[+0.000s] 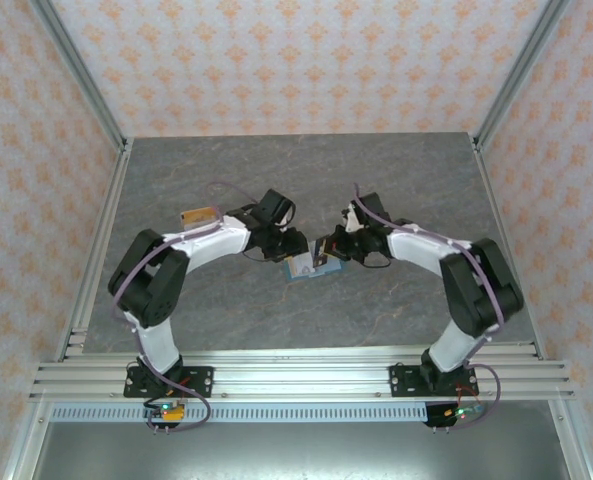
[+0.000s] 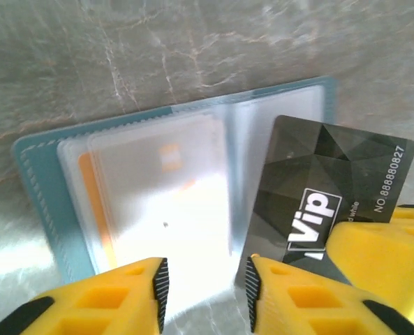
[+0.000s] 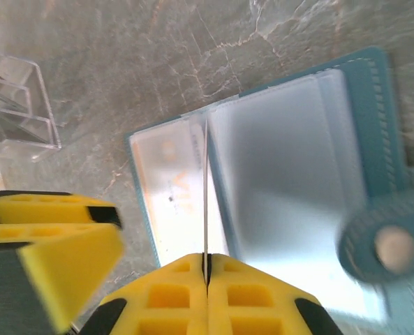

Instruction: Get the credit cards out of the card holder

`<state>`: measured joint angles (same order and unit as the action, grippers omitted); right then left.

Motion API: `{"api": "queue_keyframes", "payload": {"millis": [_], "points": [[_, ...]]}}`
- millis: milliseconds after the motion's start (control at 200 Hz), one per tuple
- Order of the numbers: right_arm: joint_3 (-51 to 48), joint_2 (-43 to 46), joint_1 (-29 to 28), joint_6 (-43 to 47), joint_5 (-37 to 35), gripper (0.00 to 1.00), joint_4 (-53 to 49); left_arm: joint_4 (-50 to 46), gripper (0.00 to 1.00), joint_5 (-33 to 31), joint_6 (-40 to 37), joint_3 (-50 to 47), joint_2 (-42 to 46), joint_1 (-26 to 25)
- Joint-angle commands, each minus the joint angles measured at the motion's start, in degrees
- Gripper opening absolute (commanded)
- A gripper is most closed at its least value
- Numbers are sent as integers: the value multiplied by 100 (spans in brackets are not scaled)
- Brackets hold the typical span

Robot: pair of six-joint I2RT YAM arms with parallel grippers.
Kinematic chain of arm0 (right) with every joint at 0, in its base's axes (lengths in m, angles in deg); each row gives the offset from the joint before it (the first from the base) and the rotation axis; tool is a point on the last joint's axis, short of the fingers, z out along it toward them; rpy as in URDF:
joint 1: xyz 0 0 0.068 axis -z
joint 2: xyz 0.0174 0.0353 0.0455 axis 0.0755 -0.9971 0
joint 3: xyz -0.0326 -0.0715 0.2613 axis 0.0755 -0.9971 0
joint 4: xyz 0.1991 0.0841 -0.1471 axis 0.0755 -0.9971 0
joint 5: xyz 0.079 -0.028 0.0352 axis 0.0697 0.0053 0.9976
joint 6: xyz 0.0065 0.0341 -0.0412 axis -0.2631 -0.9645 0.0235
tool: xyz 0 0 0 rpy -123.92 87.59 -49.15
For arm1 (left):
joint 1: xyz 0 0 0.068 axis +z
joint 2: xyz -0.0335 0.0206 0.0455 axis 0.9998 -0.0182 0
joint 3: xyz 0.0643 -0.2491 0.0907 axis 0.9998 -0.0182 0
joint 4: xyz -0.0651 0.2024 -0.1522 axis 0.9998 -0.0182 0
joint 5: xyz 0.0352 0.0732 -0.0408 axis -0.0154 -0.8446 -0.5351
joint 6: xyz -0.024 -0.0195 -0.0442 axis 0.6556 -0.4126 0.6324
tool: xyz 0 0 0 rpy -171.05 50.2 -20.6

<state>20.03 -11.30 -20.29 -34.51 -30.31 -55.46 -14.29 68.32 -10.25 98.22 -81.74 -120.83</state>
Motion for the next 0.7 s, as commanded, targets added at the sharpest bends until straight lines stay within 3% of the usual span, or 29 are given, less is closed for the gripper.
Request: {"api": "queue_keyframes", "payload": {"millis": [0,240,480,696], "points": [[-168,713,63,-132,-230,0,414,-419,46,-270,-200,96,677,111],[-229,1292,65,-1015,595,0,1584,457,58,191,424,-451,1573,399],[-150,1252,63,-1959,1258,0,2683,1795,57,999,1075,-775,1922,525],[-92,1191,63,-2192,1518,1,3000,3060,49,1478,1763,-947,1804,646]]}}
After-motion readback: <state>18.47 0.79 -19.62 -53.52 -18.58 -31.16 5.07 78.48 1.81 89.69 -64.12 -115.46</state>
